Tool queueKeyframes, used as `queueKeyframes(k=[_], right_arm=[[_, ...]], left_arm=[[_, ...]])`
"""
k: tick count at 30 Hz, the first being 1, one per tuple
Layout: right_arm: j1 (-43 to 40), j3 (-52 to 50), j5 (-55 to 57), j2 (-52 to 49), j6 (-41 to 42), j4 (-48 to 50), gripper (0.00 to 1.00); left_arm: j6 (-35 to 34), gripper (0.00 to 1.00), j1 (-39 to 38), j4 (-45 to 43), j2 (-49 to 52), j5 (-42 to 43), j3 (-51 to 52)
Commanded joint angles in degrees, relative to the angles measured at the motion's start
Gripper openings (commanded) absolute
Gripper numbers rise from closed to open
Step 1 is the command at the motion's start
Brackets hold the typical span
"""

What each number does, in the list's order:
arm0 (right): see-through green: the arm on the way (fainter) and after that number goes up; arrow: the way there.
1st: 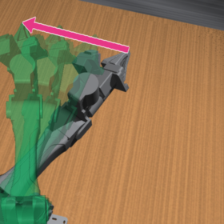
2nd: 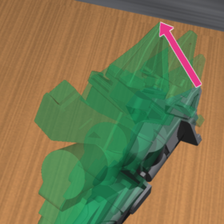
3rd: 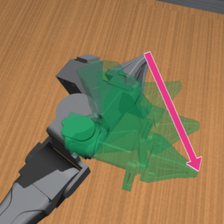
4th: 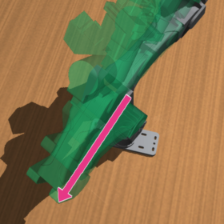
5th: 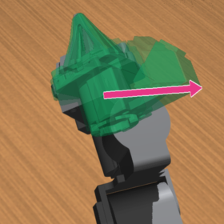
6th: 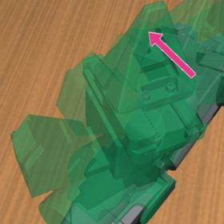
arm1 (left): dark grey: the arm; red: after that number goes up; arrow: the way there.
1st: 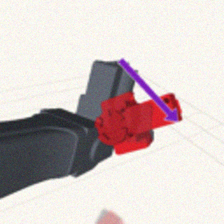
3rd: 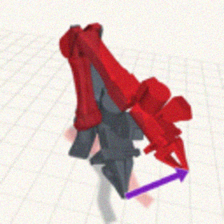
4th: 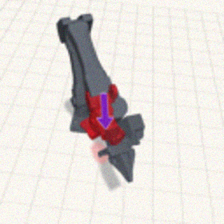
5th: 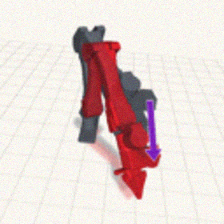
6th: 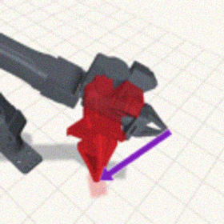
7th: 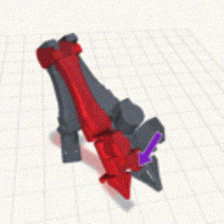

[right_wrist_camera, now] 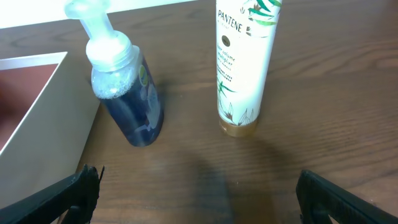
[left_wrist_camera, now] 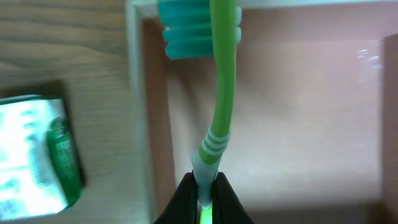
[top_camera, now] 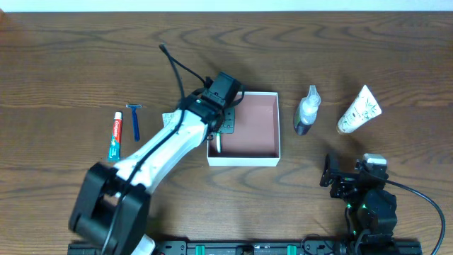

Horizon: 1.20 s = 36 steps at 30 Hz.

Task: Pack container
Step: 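Carry the toothbrush with the left gripper over the white box, then lower the toothbrush into the box and open the left gripper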

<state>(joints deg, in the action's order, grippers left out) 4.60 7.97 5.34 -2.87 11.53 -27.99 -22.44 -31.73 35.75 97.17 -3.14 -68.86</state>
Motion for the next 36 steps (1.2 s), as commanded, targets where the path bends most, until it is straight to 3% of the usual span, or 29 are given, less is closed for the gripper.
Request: queueKeyframes(k=[1,7,31,36], right_arm=[[-0.6,-0.2,0.0,0.3,0.4,0.0,0.99],[-0.6,-0.2,0.0,0.3,0.4,0.0,0.99],[-0.6,-0.2,0.0,0.3,0.4,0.0,0.99],[-0.6,-0.2,0.0,0.3,0.4,0.0,0.99]], left_arm=[[0.8,0.06,-0.2,2.3,-4.0,-1.2,-1.6],[0.8,0.06,-0.3,6.7,-4.2,-1.2,-1.4],[4.0,0.06,-0.8,6.5,5.1,-1.9,-0.6],[4.0,0.23,-0.8,6.5,5.1,-1.9,-0.6]])
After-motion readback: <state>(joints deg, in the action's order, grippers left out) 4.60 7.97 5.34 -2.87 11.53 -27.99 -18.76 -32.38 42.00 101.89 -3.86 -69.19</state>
